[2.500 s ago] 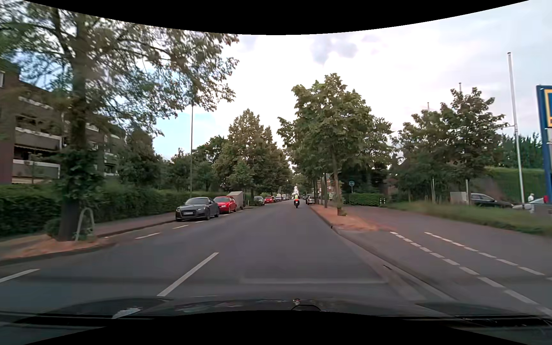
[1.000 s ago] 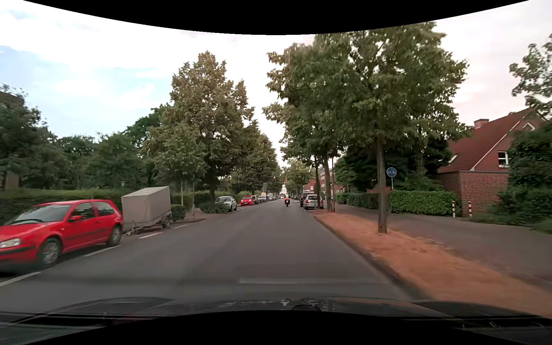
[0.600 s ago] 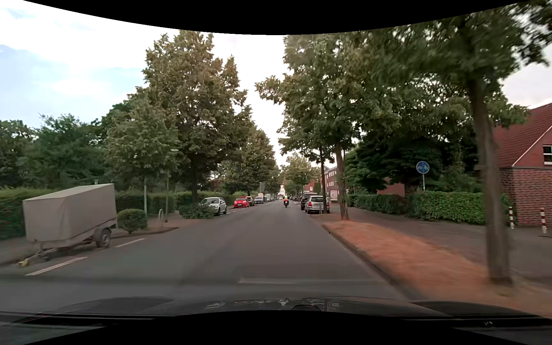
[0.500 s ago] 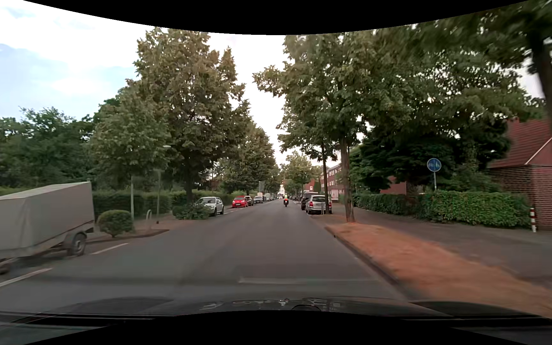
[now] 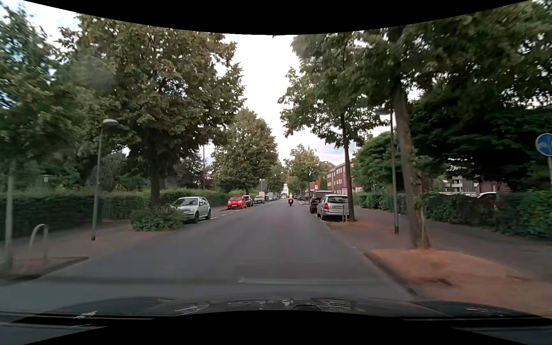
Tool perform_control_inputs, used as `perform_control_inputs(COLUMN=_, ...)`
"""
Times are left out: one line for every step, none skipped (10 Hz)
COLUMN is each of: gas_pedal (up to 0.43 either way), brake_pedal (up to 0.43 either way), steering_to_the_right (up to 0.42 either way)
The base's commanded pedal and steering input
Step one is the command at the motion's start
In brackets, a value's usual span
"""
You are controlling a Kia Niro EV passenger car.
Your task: Follow the waypoints while adhering to traffic rules and regulations
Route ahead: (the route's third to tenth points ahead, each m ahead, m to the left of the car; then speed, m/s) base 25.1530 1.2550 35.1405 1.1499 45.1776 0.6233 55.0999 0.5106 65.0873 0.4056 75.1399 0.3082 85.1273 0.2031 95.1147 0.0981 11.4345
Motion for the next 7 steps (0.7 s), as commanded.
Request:
perform_control_inputs(gas_pedal=0.189, brake_pedal=0.000, steering_to_the_right=-0.011)
perform_control_inputs(gas_pedal=0.197, brake_pedal=0.000, steering_to_the_right=-0.008)
perform_control_inputs(gas_pedal=0.197, brake_pedal=0.000, steering_to_the_right=-0.003)
perform_control_inputs(gas_pedal=0.197, brake_pedal=0.000, steering_to_the_right=0.000)
perform_control_inputs(gas_pedal=0.197, brake_pedal=0.000, steering_to_the_right=0.000)
perform_control_inputs(gas_pedal=0.197, brake_pedal=0.000, steering_to_the_right=0.000)
perform_control_inputs(gas_pedal=0.197, brake_pedal=0.000, steering_to_the_right=0.000)
